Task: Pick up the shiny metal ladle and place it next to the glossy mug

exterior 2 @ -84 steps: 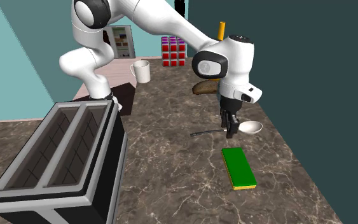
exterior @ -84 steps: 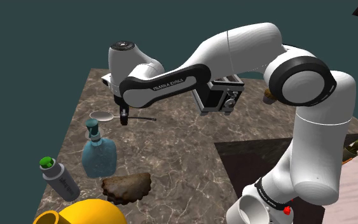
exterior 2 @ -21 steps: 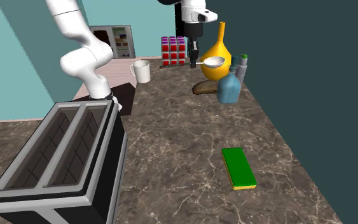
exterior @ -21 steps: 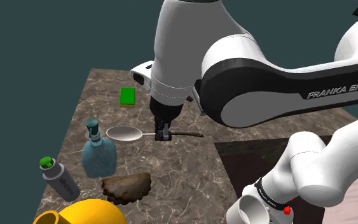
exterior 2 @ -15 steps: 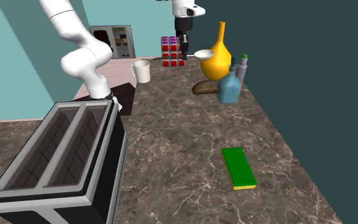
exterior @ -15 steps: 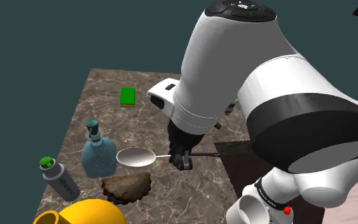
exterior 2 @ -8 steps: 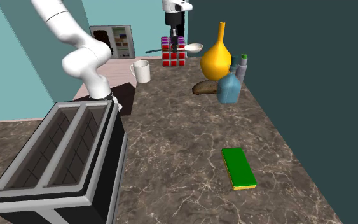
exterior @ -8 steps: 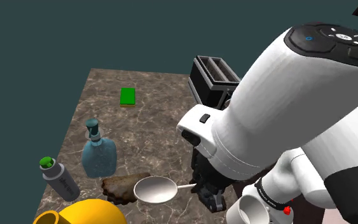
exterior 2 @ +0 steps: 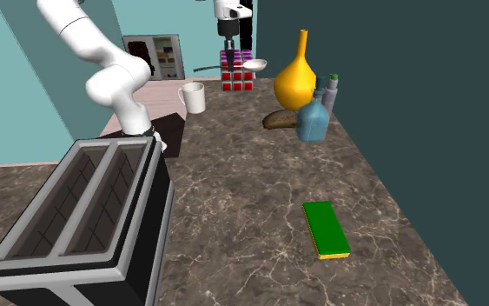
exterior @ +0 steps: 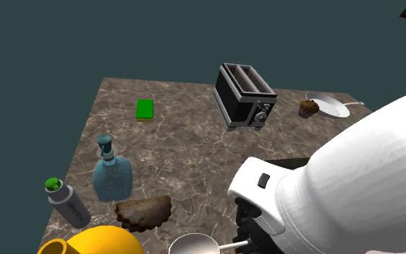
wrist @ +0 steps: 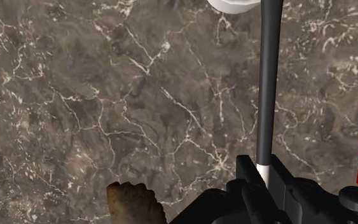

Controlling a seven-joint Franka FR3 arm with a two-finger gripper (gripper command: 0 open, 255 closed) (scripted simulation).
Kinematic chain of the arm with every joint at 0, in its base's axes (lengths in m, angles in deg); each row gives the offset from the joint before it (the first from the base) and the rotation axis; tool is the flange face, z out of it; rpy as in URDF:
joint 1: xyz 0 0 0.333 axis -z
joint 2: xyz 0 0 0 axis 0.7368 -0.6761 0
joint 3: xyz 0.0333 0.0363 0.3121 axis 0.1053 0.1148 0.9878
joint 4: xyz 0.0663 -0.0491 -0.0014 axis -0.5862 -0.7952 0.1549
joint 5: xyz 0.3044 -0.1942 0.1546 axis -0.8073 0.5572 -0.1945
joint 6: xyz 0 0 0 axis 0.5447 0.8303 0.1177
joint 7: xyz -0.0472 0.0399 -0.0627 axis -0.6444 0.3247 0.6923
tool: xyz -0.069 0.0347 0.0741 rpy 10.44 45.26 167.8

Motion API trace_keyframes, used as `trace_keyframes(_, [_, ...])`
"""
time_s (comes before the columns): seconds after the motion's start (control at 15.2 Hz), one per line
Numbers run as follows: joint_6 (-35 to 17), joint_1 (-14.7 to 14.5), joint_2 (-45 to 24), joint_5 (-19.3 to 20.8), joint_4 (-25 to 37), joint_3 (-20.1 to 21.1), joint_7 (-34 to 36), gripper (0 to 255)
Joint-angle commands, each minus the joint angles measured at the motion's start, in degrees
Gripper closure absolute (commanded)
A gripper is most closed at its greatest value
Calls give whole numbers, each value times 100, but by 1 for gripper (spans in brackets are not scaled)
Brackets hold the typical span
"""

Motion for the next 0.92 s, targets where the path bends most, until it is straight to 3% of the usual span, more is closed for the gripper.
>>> trace_keyframes(0.0, [-145, -20, 4, -33, -147, 39, 13, 255])
trace_keyframes(0.86, [-1232, -18, -317, -153, -916, 373, 115, 255])
